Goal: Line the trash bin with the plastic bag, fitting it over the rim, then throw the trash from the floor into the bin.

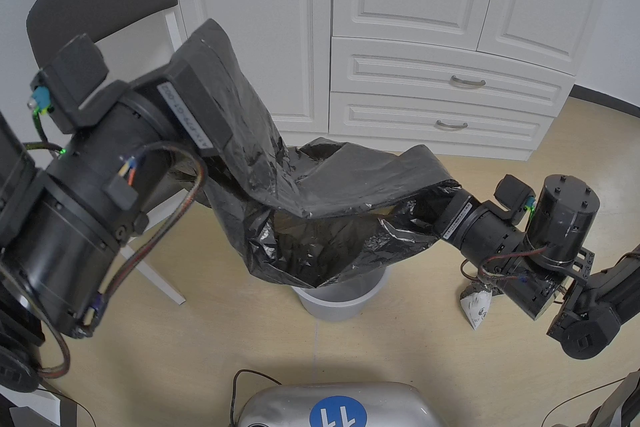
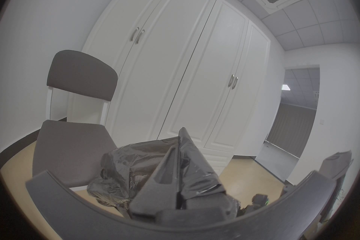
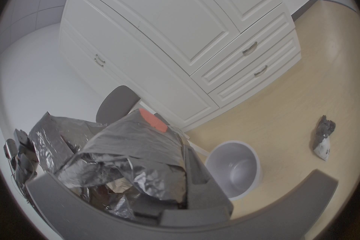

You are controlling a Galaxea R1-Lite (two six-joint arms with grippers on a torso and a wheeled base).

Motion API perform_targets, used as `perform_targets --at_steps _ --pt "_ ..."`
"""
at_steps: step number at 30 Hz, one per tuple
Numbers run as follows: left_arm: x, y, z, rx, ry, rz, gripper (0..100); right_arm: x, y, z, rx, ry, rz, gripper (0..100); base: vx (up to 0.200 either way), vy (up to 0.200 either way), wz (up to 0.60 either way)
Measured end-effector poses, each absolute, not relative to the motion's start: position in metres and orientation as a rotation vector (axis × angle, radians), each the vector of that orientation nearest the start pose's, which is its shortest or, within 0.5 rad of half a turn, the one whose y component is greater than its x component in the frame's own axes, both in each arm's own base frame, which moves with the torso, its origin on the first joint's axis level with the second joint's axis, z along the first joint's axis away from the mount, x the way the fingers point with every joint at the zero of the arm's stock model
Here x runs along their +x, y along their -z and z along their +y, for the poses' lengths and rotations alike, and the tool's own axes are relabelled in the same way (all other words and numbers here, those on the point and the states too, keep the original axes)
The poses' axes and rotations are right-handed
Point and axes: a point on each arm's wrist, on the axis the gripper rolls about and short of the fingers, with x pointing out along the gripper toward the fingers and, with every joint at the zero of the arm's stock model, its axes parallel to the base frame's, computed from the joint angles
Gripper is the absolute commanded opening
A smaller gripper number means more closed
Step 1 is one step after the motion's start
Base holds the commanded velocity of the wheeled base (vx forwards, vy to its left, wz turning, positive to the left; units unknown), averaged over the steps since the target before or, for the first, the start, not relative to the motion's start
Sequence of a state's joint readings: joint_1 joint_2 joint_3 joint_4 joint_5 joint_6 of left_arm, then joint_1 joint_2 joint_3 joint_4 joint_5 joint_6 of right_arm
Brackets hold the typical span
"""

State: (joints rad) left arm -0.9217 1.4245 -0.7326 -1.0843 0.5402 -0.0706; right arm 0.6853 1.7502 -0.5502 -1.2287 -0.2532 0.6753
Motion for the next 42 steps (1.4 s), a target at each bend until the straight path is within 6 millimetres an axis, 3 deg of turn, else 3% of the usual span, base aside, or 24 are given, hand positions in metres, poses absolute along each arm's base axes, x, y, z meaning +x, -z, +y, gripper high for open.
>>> perform_targets --at_steps 7,11,21,26,33,38,42 --pt "0.163 -0.261 -0.189 -0.297 0.374 -0.218 0 0.226 -0.184 0.164 0.673 -0.378 0.116 0 0.0 0.0 0.0" --pt "0.171 -0.24 -0.193 -0.236 0.377 -0.153 0 0.224 -0.2 0.157 0.687 -0.356 0.073 0 0.0 0.0 0.0" --pt "0.197 -0.205 -0.177 -0.136 0.411 -0.057 0 0.218 -0.218 0.147 0.657 -0.343 0.002 0 0.0 0.0 0.0" --pt "0.199 -0.202 -0.17 -0.122 0.392 -0.053 0 0.21 -0.226 0.143 0.628 -0.323 -0.04 0 0.0 0.0 0.0" --pt "0.185 -0.205 -0.165 -0.081 0.416 -0.076 0 0.193 -0.238 0.139 0.532 -0.336 -0.09 0 0.0 0.0 0.0" --pt "0.181 -0.207 -0.164 -0.079 0.423 -0.083 0 0.19 -0.241 0.14 0.442 -0.364 -0.069 0 0.0 0.0 0.0" --pt "0.18 -0.207 -0.164 -0.072 0.422 -0.085 0 0.192 -0.233 0.141 0.313 -0.383 0.033 0 0.0 0.0 0.0"
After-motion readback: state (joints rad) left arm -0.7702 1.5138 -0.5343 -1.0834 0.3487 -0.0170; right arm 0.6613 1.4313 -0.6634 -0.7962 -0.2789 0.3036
